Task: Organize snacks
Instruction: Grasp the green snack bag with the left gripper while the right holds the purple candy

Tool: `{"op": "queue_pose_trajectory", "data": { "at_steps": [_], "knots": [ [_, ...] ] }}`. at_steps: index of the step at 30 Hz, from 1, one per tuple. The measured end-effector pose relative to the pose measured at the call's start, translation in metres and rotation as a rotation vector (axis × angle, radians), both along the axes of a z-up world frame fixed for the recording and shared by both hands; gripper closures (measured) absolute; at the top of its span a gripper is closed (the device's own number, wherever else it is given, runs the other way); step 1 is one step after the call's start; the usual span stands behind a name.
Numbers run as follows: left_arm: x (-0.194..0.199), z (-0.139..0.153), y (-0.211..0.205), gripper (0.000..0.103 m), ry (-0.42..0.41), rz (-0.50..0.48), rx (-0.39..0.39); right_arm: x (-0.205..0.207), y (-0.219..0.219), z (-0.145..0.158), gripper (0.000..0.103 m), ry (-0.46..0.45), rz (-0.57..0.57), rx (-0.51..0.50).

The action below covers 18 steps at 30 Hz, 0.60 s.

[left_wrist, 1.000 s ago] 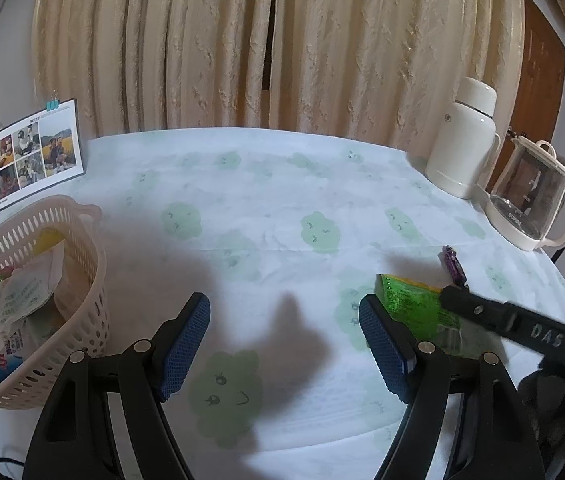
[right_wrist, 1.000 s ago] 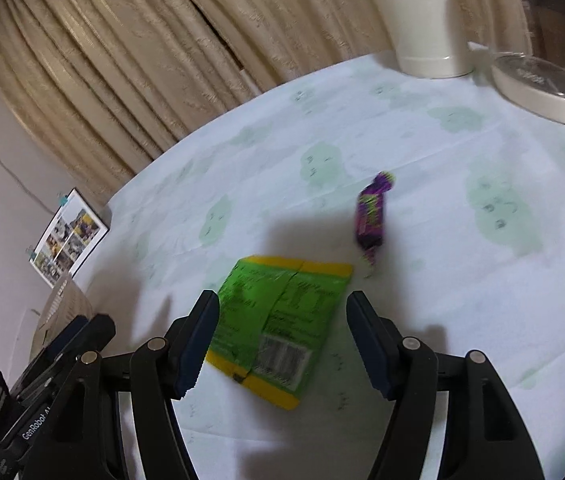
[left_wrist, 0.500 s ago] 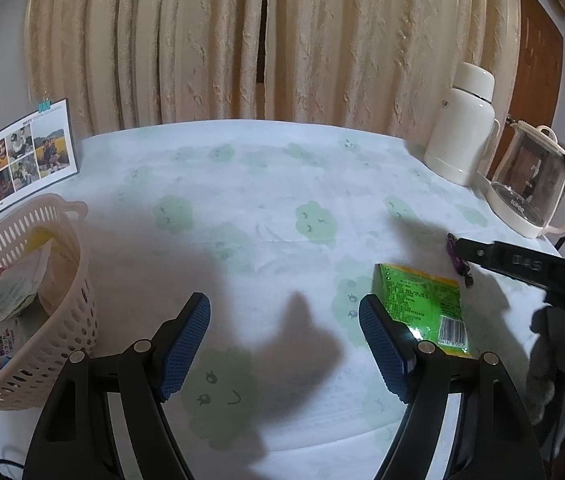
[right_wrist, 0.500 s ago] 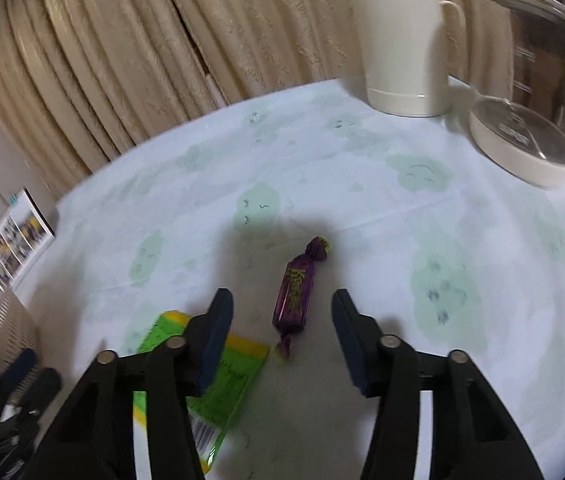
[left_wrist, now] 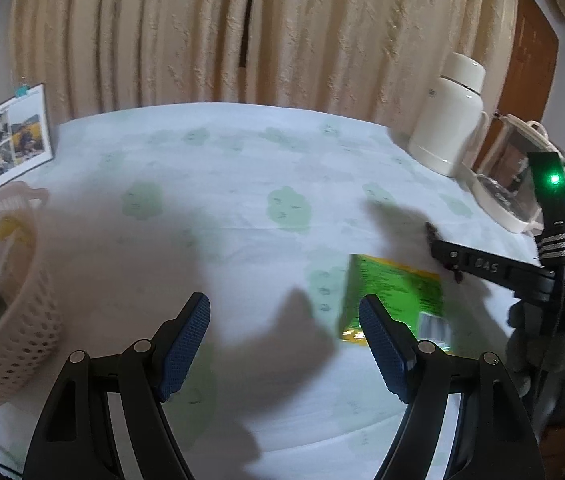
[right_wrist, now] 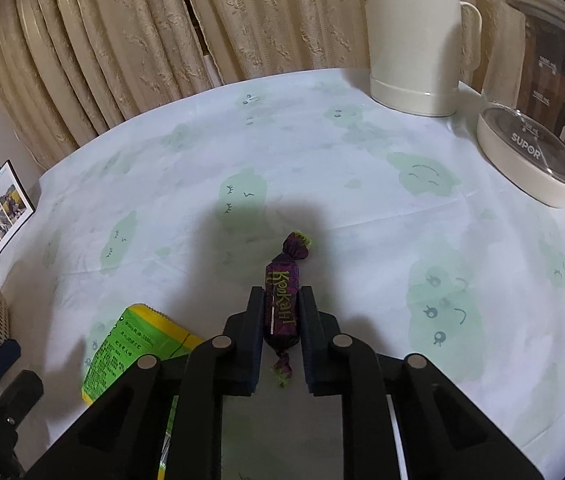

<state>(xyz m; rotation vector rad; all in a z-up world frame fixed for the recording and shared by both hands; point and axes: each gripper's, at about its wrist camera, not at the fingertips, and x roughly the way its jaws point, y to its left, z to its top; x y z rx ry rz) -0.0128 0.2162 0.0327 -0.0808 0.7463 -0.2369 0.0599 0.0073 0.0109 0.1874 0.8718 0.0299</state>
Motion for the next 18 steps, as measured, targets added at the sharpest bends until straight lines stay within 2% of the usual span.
{"op": "queue_pose_trajectory", "data": {
  "at_steps": [4,18],
  "knots": [
    [0.005,0.001,-0.019,0.026,0.026,-0.073,-0.027,-0.003,-0.008,0.0,0.088,0.0,0.0,0.021],
    [0.032,-0.013,-0.079,0.026,0.125,-0.216,0.015,-0.007,-0.022,0.0,0.088,0.011,-0.007,0.062]
  ]
}}
